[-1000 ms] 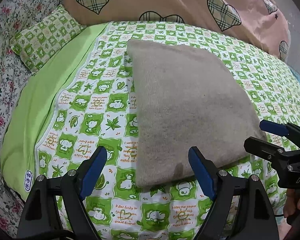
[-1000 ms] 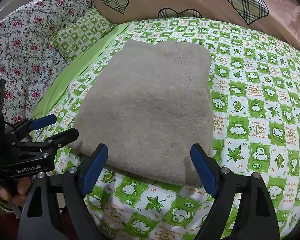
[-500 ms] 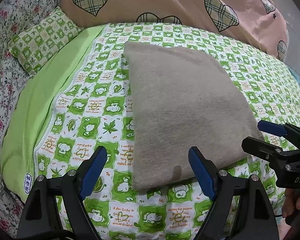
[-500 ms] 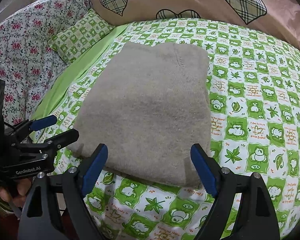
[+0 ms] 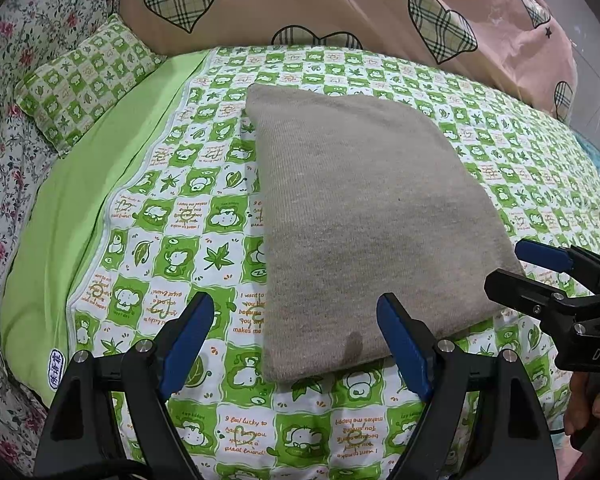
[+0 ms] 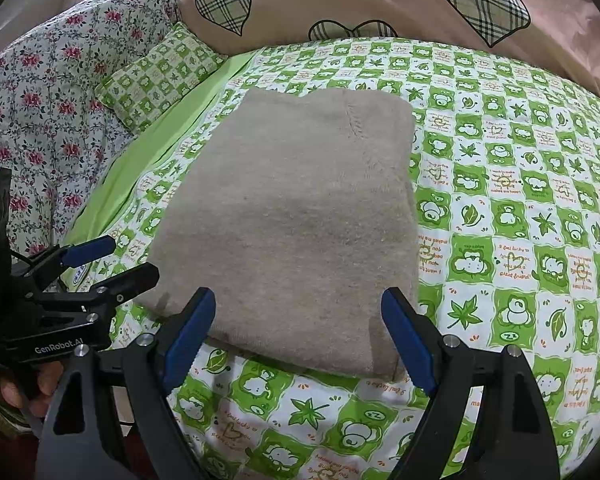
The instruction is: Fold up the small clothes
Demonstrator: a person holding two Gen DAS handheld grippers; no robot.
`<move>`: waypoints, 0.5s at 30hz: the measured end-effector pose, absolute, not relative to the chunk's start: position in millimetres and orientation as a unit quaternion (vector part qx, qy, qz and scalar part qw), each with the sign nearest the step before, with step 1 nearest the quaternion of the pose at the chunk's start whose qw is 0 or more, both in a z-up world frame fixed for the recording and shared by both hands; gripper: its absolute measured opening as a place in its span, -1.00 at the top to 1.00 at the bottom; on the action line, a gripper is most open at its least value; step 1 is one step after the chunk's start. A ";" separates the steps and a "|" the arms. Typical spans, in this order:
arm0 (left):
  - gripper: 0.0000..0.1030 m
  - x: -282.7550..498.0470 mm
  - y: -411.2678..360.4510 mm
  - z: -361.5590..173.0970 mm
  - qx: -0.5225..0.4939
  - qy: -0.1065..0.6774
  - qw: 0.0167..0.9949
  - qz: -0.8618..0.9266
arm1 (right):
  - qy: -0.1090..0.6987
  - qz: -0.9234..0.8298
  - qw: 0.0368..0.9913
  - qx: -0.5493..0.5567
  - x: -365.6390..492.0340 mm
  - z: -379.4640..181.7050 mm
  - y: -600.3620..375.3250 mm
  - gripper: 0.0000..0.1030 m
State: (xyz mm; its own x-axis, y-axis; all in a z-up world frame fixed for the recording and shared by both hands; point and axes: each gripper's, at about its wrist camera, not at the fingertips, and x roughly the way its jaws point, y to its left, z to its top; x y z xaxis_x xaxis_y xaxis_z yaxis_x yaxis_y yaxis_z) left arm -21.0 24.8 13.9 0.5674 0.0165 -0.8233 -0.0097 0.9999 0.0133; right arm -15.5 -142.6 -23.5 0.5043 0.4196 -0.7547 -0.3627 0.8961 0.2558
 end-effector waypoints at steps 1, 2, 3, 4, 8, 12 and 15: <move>-0.63 -21.2 24.7 13.9 0.003 0.465 0.885 0.007 | 0.444 0.225 0.867 0.032 -15.6 -23.5 -142.5 -0.66; -0.63 -20.6 24.8 14.2 0.003 0.465 0.885 0.006 | 0.444 0.225 0.867 0.032 -15.6 -23.5 -142.4 -0.66; -0.63 -20.3 24.8 14.8 0.003 0.465 0.885 0.006 | 0.443 0.225 0.867 0.032 -15.6 -23.3 -142.4 -0.66; -0.63 -20.2 25.0 14.7 0.003 0.465 0.885 0.006 | 0.443 0.225 0.867 0.032 -15.8 -22.4 -141.4 -0.66; -0.63 -19.1 25.1 15.9 0.003 0.464 0.886 0.005 | 0.443 0.225 0.867 0.032 -15.7 -21.9 -141.2 -0.66; -0.63 -18.8 24.4 16.5 0.004 0.464 0.886 0.005 | 0.443 0.225 0.867 0.032 -15.6 -22.0 -141.5 -0.66; -0.63 -18.4 24.4 16.6 0.004 0.464 0.886 0.005 | 0.443 0.225 0.867 0.033 -15.3 -22.3 -142.0 -0.66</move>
